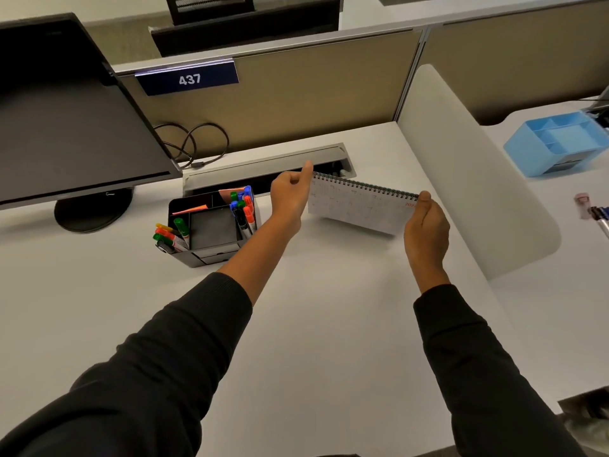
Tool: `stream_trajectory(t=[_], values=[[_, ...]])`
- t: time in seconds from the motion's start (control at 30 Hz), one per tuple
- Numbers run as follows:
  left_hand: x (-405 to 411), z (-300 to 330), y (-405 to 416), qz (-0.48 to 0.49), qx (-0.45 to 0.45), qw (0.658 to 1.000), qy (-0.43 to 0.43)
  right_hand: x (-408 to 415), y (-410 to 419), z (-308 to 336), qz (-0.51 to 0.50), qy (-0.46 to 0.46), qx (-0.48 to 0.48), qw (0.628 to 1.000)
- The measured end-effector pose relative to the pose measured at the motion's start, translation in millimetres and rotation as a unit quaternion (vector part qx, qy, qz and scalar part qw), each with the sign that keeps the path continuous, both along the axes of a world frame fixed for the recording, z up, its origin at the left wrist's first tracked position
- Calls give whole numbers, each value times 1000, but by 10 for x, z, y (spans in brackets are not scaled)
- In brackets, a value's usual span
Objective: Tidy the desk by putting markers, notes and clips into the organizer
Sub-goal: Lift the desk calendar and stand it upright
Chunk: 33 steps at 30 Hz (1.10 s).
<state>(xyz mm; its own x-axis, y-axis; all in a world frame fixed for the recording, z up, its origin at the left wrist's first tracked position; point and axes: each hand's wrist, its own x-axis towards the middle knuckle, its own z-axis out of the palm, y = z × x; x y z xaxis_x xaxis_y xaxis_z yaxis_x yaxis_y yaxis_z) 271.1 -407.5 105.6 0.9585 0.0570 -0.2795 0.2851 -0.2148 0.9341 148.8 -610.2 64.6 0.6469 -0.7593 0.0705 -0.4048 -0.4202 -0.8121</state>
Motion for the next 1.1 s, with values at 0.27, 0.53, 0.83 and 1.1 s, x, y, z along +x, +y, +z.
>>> stream_trajectory(t=[0.27,0.53,0.83,1.1], values=[[56,20,-106,-83,-16,996,30,92,-116,-115,66,51,-13,996],[54,-386,19,-242,-2,966,91,-53,-241,-581,188,129,42,973],[-6,-650,117,-236,-21,963,126,-173,-236,-600,227,138,103,958],[-27,-710,181,-246,-28,956,159,-313,-226,-632,230,152,162,948]])
